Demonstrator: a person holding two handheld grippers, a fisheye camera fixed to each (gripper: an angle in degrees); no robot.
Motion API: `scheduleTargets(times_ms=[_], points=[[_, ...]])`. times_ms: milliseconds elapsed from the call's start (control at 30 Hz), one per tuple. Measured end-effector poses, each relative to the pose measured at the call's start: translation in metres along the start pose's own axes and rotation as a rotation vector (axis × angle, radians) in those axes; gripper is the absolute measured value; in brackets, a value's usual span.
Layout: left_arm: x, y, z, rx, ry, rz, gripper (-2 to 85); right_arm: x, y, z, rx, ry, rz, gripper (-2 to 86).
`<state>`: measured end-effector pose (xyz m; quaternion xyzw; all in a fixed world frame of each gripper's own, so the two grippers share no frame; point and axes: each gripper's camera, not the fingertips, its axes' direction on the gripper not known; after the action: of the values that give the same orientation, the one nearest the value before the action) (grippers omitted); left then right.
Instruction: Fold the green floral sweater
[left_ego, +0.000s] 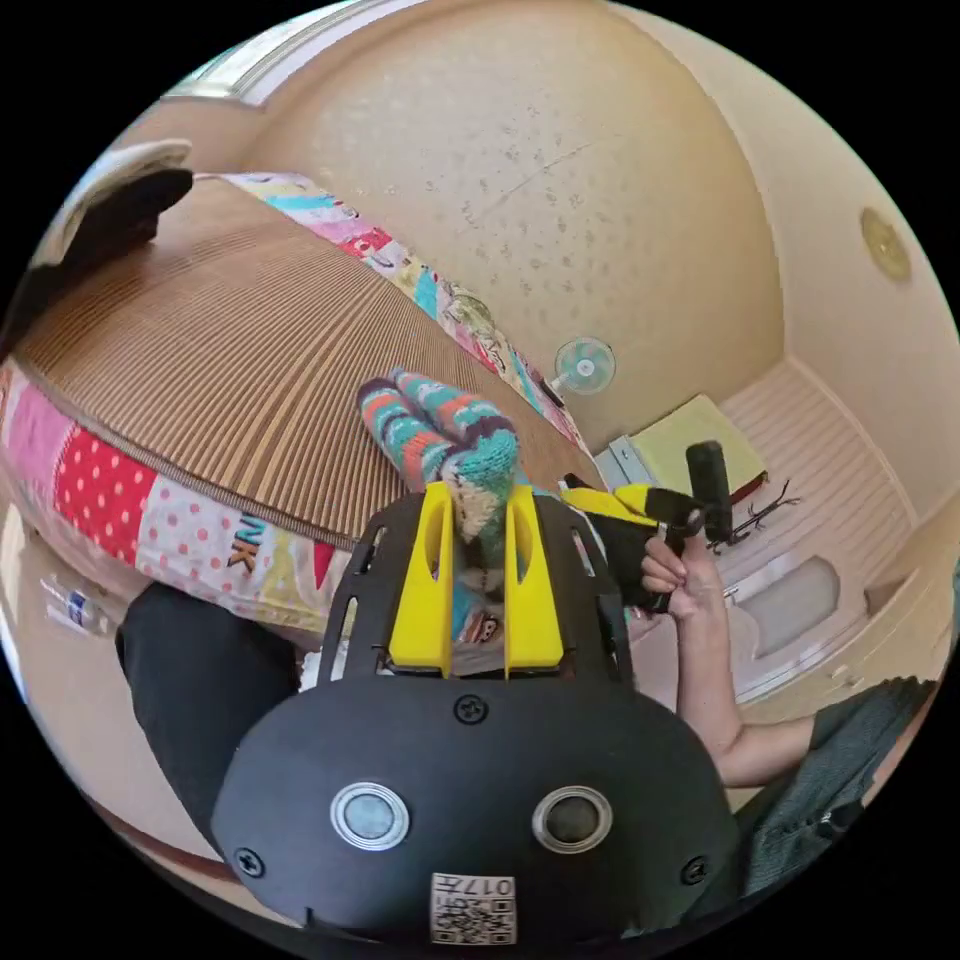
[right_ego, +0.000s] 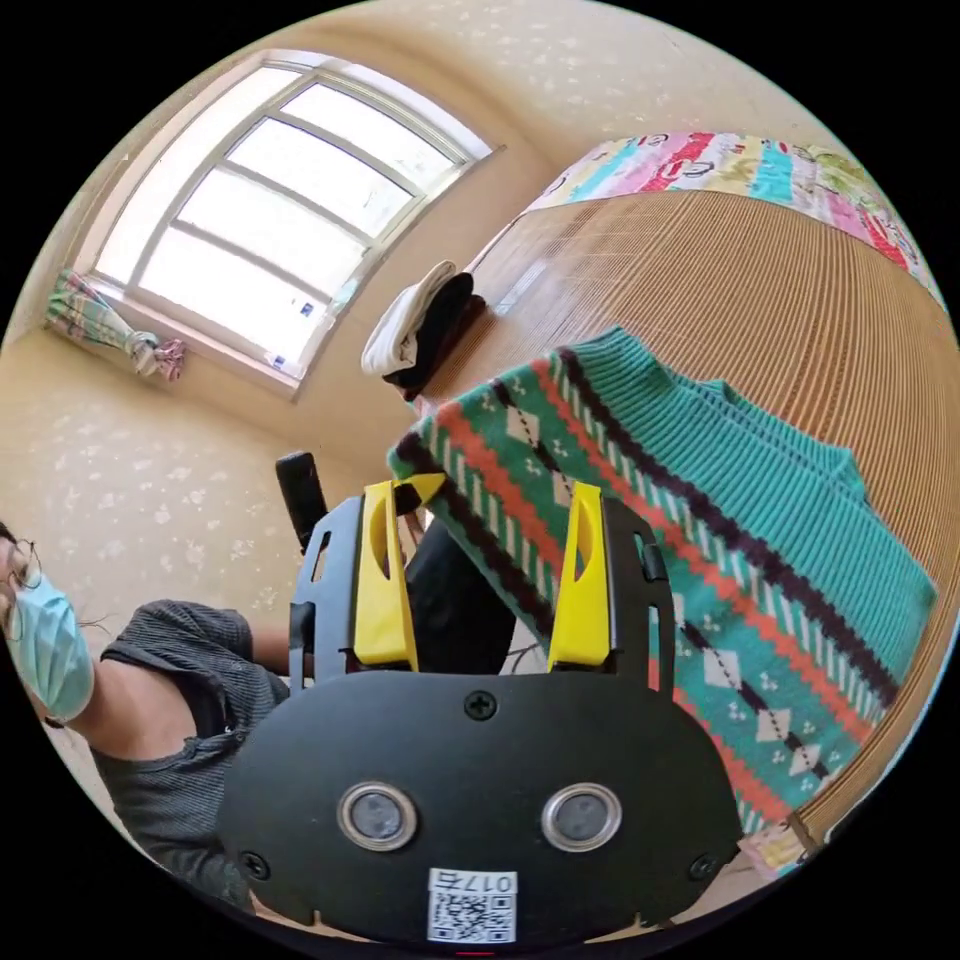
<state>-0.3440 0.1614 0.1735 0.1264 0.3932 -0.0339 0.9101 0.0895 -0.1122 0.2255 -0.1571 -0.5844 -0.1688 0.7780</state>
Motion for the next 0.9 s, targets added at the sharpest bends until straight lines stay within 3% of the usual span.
scheduleTargets(times_ms=[133, 200, 333, 400, 500, 600, 767, 900], points=[[0.079, 0.001, 0.025, -0.011, -0.110, 0.231, 7.8, 0.005, -0.075, 0.028, -0.320, -0.007, 0.057, 26.6], [0.117, 0.010, 0.043, -0.028, -0.145, 0.365, 7.7, 0.003, -0.094, 0.045, -0.486, 0.101, 0.080, 26.4], [0.155, 0.027, 0.067, -0.046, -0.176, 0.458, 7.6, -0.014, -0.100, 0.098, -0.845, 0.668, -0.007, 13.2], [0.168, 0.035, 0.074, -0.048, -0.189, 0.472, 7.7, -0.028, -0.094, 0.093, -0.820, 0.713, -0.065, 11.1], [0.167, 0.047, 0.057, 0.016, -0.134, 0.452, 8.7, -0.047, -0.072, 0.034, -0.575, 0.625, -0.115, 9.1], [0.152, 0.060, 0.035, 0.056, 0.044, 0.413, 10.5, -0.050, -0.005, -0.066, -0.175, 0.492, -0.116, 8.1], [0.117, 0.072, 0.054, -0.022, 0.246, 0.217, 9.1, 0.032, 0.209, -0.205, 0.428, 0.269, -0.124, 7.7], [0.128, 0.069, 0.108, -0.154, 0.370, 0.171, 10.6, 0.126, 0.329, -0.218, 0.587, 0.229, 0.061, 7.6]])
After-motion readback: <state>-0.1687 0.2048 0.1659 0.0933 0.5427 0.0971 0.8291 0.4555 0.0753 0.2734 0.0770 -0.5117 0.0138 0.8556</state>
